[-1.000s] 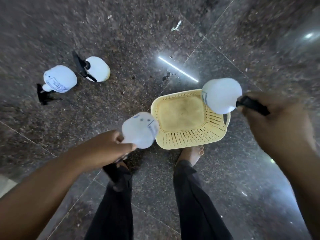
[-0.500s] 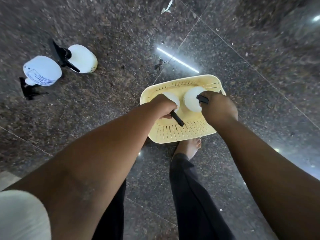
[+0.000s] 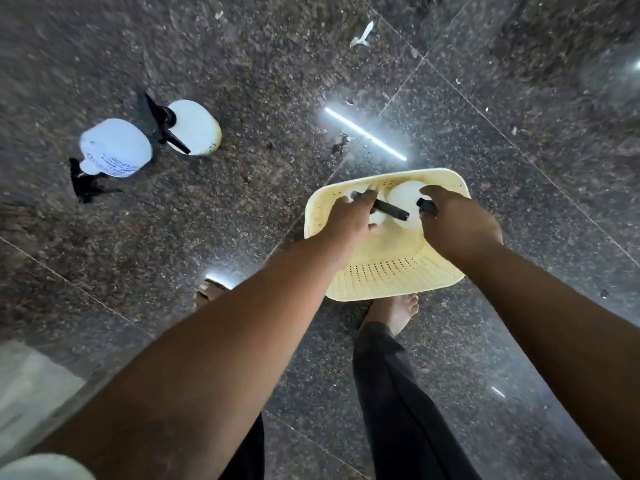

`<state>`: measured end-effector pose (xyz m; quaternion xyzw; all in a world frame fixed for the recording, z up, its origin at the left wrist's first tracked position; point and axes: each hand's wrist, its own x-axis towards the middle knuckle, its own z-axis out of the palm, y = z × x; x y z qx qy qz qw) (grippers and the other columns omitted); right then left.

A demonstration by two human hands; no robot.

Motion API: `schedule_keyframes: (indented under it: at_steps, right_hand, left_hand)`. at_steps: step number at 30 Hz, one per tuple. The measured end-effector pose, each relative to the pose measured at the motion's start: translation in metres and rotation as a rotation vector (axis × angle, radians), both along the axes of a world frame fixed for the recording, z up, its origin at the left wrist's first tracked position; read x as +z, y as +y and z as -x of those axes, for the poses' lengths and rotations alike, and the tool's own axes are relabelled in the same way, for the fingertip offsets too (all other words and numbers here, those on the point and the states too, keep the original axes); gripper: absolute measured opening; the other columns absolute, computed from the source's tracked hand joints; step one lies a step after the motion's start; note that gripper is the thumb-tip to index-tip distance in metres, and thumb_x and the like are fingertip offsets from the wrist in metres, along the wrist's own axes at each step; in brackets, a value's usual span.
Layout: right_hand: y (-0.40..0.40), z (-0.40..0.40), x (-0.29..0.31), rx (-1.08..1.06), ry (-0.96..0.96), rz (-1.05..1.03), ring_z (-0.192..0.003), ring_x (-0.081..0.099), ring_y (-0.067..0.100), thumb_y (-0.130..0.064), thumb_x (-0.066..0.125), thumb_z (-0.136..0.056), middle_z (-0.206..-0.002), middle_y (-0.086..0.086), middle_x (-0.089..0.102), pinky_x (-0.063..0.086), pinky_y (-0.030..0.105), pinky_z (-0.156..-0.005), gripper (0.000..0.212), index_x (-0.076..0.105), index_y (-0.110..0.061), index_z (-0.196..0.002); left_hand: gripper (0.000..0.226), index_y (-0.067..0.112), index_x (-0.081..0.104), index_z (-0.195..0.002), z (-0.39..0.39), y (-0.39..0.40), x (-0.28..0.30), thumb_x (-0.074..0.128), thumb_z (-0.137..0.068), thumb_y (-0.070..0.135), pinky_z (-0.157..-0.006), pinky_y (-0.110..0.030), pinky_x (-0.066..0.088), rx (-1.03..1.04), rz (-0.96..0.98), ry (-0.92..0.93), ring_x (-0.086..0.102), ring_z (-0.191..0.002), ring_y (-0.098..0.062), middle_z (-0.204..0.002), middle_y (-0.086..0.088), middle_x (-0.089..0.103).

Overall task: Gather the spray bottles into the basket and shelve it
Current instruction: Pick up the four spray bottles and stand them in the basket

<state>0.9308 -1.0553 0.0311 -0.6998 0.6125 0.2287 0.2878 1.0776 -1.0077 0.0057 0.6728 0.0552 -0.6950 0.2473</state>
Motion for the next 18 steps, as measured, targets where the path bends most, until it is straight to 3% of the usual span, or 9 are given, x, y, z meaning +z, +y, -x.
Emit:
schedule_keyframes:
  at_steps: [2,5,10,11,13,15,16,17,18]
  right_hand:
    - [0.003,-0.011,0.011,-0.007,-0.022,0.028,-0.103,0.063,0.038,-0.030,0.049,-0.089,-0.121,0.003,0.067,0.050,0.045,-0.087,0.045,0.044,-0.031,-0.133]
    - [0.011,-0.044,0.030,0.031,-0.097,0.094,-0.104,0.063,0.036,-0.032,0.054,-0.087,-0.127,0.007,0.063,0.049,0.043,-0.088,0.046,0.046,-0.026,-0.132]
    - [0.020,-0.144,0.053,0.092,-0.355,0.099,-0.123,0.052,0.028,-0.028,0.055,-0.088,-0.145,0.002,0.046,0.045,0.040,-0.096,0.045,0.048,-0.026,-0.133]
    - [0.021,-0.170,0.054,0.130,-0.386,0.105,-0.125,0.051,0.027,-0.028,0.055,-0.088,-0.146,0.002,0.045,0.044,0.040,-0.097,0.045,0.048,-0.025,-0.133]
    - [0.024,-0.220,0.052,0.205,-0.427,0.103,-0.125,0.050,0.027,-0.029,0.053,-0.089,-0.148,0.002,0.042,0.044,0.042,-0.098,0.047,0.045,-0.025,-0.135]
    - [0.028,-0.269,0.042,0.295,-0.435,0.080,-0.126,0.050,0.029,-0.030,0.052,-0.089,-0.152,0.002,0.035,0.045,0.043,-0.096,0.053,0.039,-0.025,-0.139]
    - [0.029,-0.291,0.035,0.337,-0.423,0.075,-0.126,0.049,0.031,-0.030,0.052,-0.088,-0.154,0.003,0.030,0.045,0.044,-0.095,0.055,0.035,-0.026,-0.141]
    - [0.028,-0.309,0.028,0.372,-0.403,0.074,-0.127,0.048,0.033,-0.031,0.052,-0.088,-0.157,0.004,0.025,0.045,0.044,-0.094,0.059,0.032,-0.028,-0.143]
    - [0.028,-0.327,0.020,0.403,-0.379,0.072,-0.127,0.047,0.035,-0.033,0.053,-0.087,-0.159,0.005,0.020,0.045,0.045,-0.094,0.062,0.028,-0.030,-0.144]
  left_hand:
    - [0.065,0.015,0.039,-0.143,-0.019,0.014,0.011,0.050,-0.091,0.051,-0.099,-0.040,0.046,-0.063,0.001,-0.037,0.063,-0.101,-0.021,-0.136,-0.008,0.053]
    - [0.044,0.015,0.053,-0.132,-0.069,0.047,0.031,0.051,-0.095,0.038,-0.072,-0.019,0.052,-0.065,0.103,-0.023,0.063,-0.098,-0.015,-0.135,-0.009,0.059]
    - [0.043,0.011,0.054,-0.132,-0.191,0.108,0.037,0.050,-0.096,0.034,-0.083,-0.029,0.046,0.016,-0.054,-0.085,0.061,-0.115,-0.026,-0.136,-0.013,0.059]
    - [0.043,0.007,0.055,-0.130,-0.218,0.117,0.034,0.050,-0.097,0.034,-0.083,-0.032,0.047,0.031,-0.095,-0.126,0.065,-0.108,-0.024,-0.130,-0.018,0.062]
    - [0.038,-0.001,0.062,-0.111,-0.267,0.129,0.024,0.048,-0.097,0.031,-0.063,-0.028,0.045,0.045,-0.127,-0.250,0.063,-0.067,-0.015,-0.099,-0.032,0.064]
    - [0.027,0.009,0.061,-0.075,-0.311,0.139,0.010,0.052,-0.094,0.026,-0.048,-0.023,0.037,-0.104,-0.159,-0.492,0.048,-0.055,-0.015,-0.070,-0.015,0.056]
    - [0.024,0.010,0.059,-0.074,-0.330,0.143,0.002,0.052,-0.093,0.024,-0.050,-0.022,0.042,-0.210,-0.166,-0.606,0.052,-0.061,-0.020,-0.071,-0.009,0.056]
    - [0.020,0.007,0.061,-0.088,-0.345,0.145,-0.006,0.052,-0.092,0.025,-0.062,-0.025,0.048,-0.310,-0.165,-0.673,0.059,-0.077,-0.027,-0.083,-0.012,0.062]
    - [0.031,0.005,0.059,-0.112,-0.360,0.149,-0.018,0.052,-0.092,0.027,-0.078,-0.030,0.050,-0.419,-0.182,-0.711,0.060,-0.098,-0.033,-0.107,-0.018,0.064]
